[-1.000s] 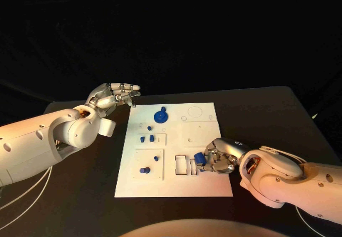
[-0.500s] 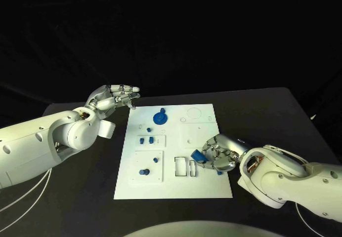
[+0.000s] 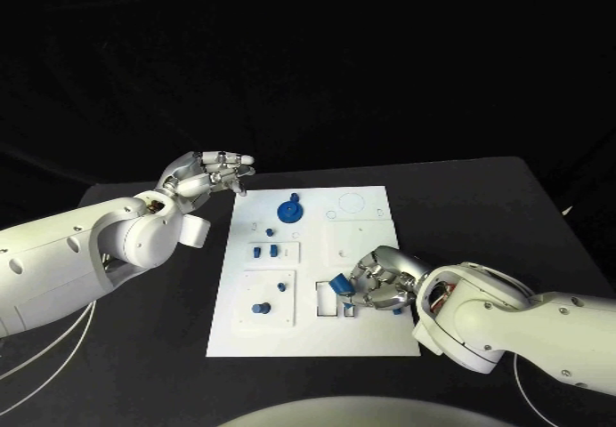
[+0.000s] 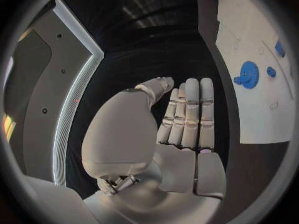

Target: Assemble the parts on the task board

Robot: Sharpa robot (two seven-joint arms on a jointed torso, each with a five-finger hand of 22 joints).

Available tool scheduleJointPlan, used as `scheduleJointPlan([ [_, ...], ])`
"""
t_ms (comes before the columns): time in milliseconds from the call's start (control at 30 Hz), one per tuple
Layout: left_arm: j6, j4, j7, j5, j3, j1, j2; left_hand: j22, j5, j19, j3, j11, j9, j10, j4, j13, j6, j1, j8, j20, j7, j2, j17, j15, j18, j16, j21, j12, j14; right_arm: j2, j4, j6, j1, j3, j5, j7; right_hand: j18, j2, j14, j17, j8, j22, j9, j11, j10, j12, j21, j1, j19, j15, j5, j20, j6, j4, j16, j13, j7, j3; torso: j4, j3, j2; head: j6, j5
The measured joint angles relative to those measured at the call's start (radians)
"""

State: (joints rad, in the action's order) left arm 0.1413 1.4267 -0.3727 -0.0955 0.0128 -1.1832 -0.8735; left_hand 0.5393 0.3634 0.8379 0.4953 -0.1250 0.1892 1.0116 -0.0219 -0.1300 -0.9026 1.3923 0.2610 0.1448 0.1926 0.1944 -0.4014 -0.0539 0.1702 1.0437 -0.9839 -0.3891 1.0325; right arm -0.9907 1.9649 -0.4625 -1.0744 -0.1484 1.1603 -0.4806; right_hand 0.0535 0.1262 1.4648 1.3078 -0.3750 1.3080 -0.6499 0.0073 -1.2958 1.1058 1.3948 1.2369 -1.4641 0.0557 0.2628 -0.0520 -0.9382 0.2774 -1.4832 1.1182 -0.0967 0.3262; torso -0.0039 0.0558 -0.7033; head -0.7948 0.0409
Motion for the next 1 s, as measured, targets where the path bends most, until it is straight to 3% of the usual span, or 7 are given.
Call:
scheduleJointPlan([
  [133, 0.0, 0.0, 0.001, 0.0, 0.0, 0.0, 0.001, 0.0, 0.0, 0.0, 0.0, 0.0, -0.001, 0.0, 0.0, -0.001, 0.0, 0.0, 0.0, 0.0, 0.0, 0.0, 0.0, 0.0, 0.0, 0.0, 0.0, 0.0, 0.0, 0.023, -0.008, 0.019, 0.002, 0.0, -0.022, 0.003, 0.0, -0.01, 0.0, 0.0, 0.0, 0.0, 0.0, -0.004, -0.02, 0.023, 0.0, -0.075, 0.0, 0.0, -0.011, 0.0, -0.005, 0.007, 0.0, 0.027, -0.008, 0.008, 0.0007, 0.0001, 0.0, -0.002, -0.002],
  [200, 0.0, 0.0, 0.001, 0.0, 0.0, 0.0, 0.001, 0.0, 0.0, 0.0, 0.0, 0.0, -0.001, 0.0, 0.0, -0.001, 0.0, 0.0, 0.0, 0.0, 0.0, 0.0, 0.0, 0.0, 0.0, 0.0, 0.0, 0.0, 0.0, 0.033, -0.011, 0.027, 0.003, 0.0, -0.029, 0.005, 0.0, -0.007, 0.002, 0.0, -0.001, 0.0, -0.002, -0.006, -0.024, 0.029, 0.0, -0.111, -0.002, 0.002, 0.034, 0.002, -0.006, 0.012, 0.0, 0.038, -0.01, 0.005, 0.0004, 0.0005, 0.0, -0.004, -0.004],
  [467, -0.001, 0.0, 0.001, 0.0, 0.0, 0.0, 0.001, 0.0, 0.0, 0.0, 0.0, 0.0, -0.001, 0.0, 0.0, -0.001, 0.0, 0.0, 0.0, 0.0, 0.0, 0.0, 0.0, 0.0, 0.0, 0.0, 0.0, 0.0, 0.0, 0.051, -0.022, 0.046, 0.004, 0.0, -0.036, 0.008, 0.0, 0.007, 0.004, 0.0, -0.031, 0.0, -0.041, -0.007, -0.032, 0.045, 0.0, -0.128, -0.004, 0.004, 0.045, 0.004, -0.011, 0.015, 0.0, 0.056, -0.012, -0.013, -0.0001, 0.0006, 0.0, -0.006, -0.006],
  [733, -0.001, 0.0, 0.002, 0.0, 0.0, 0.0, 0.001, 0.0, 0.0, 0.0, 0.0, 0.0, -0.001, 0.0, 0.0, -0.001, 0.0, 0.0, 0.0, 0.0, 0.0, 0.0, 0.0, 0.0, 0.0, 0.0, 0.0, 0.0, 0.0, 0.06, -0.037, 0.054, 0.004, 0.0, -0.028, 0.008, 0.0, 0.007, 0.0, 0.0, -0.036, 0.0, -0.047, -0.011, -0.05, 0.06, 0.0, -0.173, 0.0, 0.007, 0.045, 0.007, -0.048, 0.016, 0.0, 0.08, 0.021, -0.045, -0.0001, 0.0012, 0.0, -0.009, -0.009],
  [833, -0.001, 0.0, 0.003, 0.0, 0.0, 0.0, 0.001, 0.0, 0.0, 0.0, 0.0, 0.0, -0.001, 0.0, 0.0, -0.001, 0.0, 0.0, 0.0, 0.0, 0.0, 0.0, 0.0, 0.0, 0.0, 0.0, 0.0, 0.0, 0.0, 0.064, -0.04, 0.056, 0.004, 0.0, -0.023, 0.007, 0.0, -0.001, 0.0, 0.0, -0.05, 0.0, -0.055, -0.011, -0.05, 0.06, 0.0, -0.206, 0.0, 0.007, -0.008, 0.007, -0.054, 0.016, 0.0, 0.084, 0.033, -0.073, -0.0002, 0.0012, 0.0, -0.009, -0.01],
  [933, -0.001, 0.0, 0.003, 0.0, 0.0, 0.0, 0.001, 0.0, 0.0, 0.0, 0.0, 0.0, -0.001, 0.0, 0.0, -0.001, 0.0, 0.0, 0.0, 0.0, 0.0, 0.0, 0.0, 0.0, 0.0, -0.001, 0.0, 0.0, 0.0, 0.07, -0.045, 0.056, 0.004, 0.0, -0.015, 0.006, 0.0, -0.008, 0.003, 0.0, -0.05, 0.0, -0.057, -0.011, -0.05, 0.056, -0.009, -0.27, 0.0, 0.011, -0.147, 0.007, -0.049, 0.017, 0.0, 0.085, 0.03, -0.133, -0.0007, 0.0012, 0.0, -0.01, -0.01],
  [1000, -0.001, -0.001, 0.003, 0.0, 0.0, 0.0, 0.001, 0.0, 0.0, 0.0, 0.003, 0.0, -0.001, 0.0, 0.003, -0.001, 0.0, 0.0, 0.0, 0.0, 0.0, 0.0, 0.0, 0.0, 0.0, -0.004, 0.0, 0.0, 0.0, 0.072, -0.047, 0.056, 0.004, 0.0, -0.009, 0.005, 0.0, -0.014, 0.004, 0.0, -0.055, 0.0, -0.06, -0.011, -0.05, 0.051, -0.009, -0.299, 0.0, 0.011, -0.19, 0.007, -0.049, 0.018, 0.0, 0.085, 0.03, -0.166, -0.0007, 0.0012, 0.0, -0.01, -0.01],
])
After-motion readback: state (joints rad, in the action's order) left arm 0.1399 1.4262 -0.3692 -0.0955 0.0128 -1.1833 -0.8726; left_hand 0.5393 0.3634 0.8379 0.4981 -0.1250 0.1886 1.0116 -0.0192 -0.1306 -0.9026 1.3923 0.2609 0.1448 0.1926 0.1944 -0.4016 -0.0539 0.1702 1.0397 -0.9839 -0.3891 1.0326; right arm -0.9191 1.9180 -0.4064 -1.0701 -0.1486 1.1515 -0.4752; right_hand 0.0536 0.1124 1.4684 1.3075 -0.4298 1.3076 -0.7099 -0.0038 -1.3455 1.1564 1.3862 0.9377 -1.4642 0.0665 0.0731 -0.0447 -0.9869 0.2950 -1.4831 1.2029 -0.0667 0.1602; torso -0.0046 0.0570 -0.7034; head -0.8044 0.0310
